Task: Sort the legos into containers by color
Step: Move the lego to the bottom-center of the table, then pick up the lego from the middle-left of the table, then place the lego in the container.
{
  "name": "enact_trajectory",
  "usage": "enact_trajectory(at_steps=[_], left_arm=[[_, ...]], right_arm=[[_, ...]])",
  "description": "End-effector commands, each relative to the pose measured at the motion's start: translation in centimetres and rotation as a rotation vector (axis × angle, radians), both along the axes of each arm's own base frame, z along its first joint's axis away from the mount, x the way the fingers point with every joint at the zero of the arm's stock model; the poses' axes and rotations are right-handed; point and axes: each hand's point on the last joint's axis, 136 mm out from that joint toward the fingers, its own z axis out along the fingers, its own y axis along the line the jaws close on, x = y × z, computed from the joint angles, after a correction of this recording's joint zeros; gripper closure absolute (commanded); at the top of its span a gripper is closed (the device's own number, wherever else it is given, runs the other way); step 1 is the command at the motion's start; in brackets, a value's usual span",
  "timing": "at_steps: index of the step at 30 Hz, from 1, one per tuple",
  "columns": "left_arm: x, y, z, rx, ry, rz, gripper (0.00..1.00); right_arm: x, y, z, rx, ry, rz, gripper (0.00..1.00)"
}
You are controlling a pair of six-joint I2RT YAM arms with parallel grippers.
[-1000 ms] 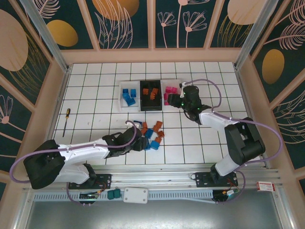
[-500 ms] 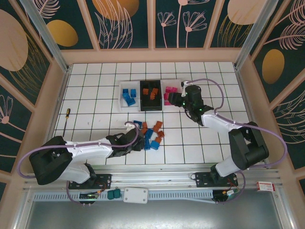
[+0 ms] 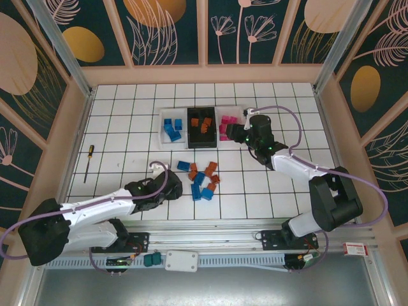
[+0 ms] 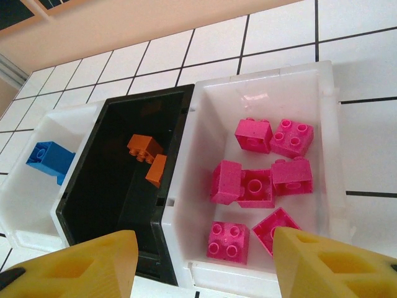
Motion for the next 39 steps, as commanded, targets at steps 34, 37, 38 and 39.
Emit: enact_trajectory(at_steps=[34, 37, 38, 39], left_arm=[[5.9, -9.9, 5.6, -0.1, -0.116, -0.198, 0.65], [9.5, -13.3, 7.9, -0.119, -0.17, -0.246, 0.66], [11.1, -14.7, 8.9, -0.13, -0.192, -0.259, 0.66], [12.6, -15.8, 9.5, -0.138, -0.203, -0.27, 0.67]], right_arm=[[-4.0, -1.3, 0.4, 0.059, -0.007, 0.009, 0.4], [-5.4, -1.9, -0.6, 0.06, 0.017, 0.007, 0.39], [-5.8, -2.1, -1.0, 0.059, 0.025, 0.002, 0.4], [-6.3, -2.3, -1.3, 0.058, 0.033, 0.005, 0.4]])
